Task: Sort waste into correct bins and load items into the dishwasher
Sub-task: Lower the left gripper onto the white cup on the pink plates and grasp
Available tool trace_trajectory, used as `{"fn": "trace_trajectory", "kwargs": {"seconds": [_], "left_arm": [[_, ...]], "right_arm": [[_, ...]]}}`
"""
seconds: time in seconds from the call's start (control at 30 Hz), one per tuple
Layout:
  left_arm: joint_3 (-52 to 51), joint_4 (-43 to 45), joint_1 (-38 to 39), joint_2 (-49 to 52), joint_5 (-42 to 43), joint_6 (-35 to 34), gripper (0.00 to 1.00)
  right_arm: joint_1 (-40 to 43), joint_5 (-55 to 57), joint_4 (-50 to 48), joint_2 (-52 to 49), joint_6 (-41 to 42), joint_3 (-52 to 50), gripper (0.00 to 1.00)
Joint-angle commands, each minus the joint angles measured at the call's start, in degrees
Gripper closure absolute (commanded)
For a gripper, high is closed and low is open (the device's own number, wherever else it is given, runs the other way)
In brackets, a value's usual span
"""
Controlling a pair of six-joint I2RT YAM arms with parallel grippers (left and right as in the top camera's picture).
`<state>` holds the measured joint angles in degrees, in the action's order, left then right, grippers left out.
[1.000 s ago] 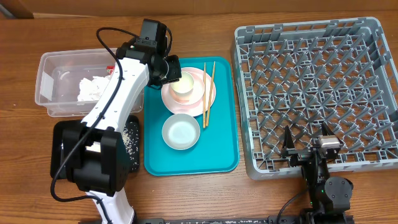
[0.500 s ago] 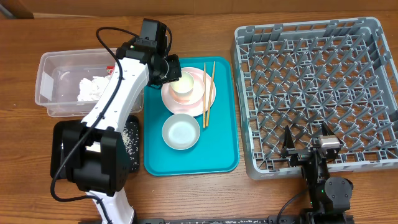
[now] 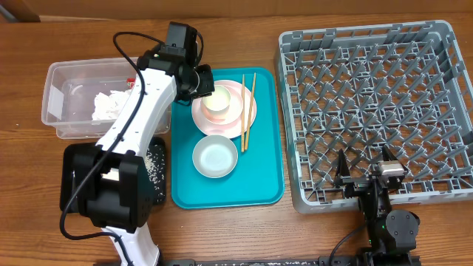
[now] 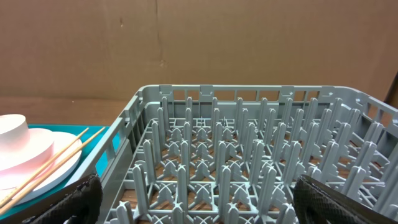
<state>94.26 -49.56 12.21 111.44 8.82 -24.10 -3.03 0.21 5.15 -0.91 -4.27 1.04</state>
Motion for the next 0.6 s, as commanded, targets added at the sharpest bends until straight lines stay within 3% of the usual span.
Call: {"fn": "trace_trajectory", "kwargs": {"seconds": [0.0,0.2,0.57], "left_arm": [[1.3,-0.1,-2.1,-0.9,4.4,-0.8,0.71],[1.2,-1.7,-1.9,-0.9,7.7,-0.4,0.7],[1.0,-5.0,-0.9,-0.8,1.3,0.1,0.7]], "right_arm": [[0.2,-0.3,-0.3,0.2,-0.1,-0.6,0.0],[0.2,-0.3,-0.3,0.2,-0.1,-0.6,0.0],[0.2,-0.3,-0.3,0.2,-0.1,-0.6,0.0]]}}
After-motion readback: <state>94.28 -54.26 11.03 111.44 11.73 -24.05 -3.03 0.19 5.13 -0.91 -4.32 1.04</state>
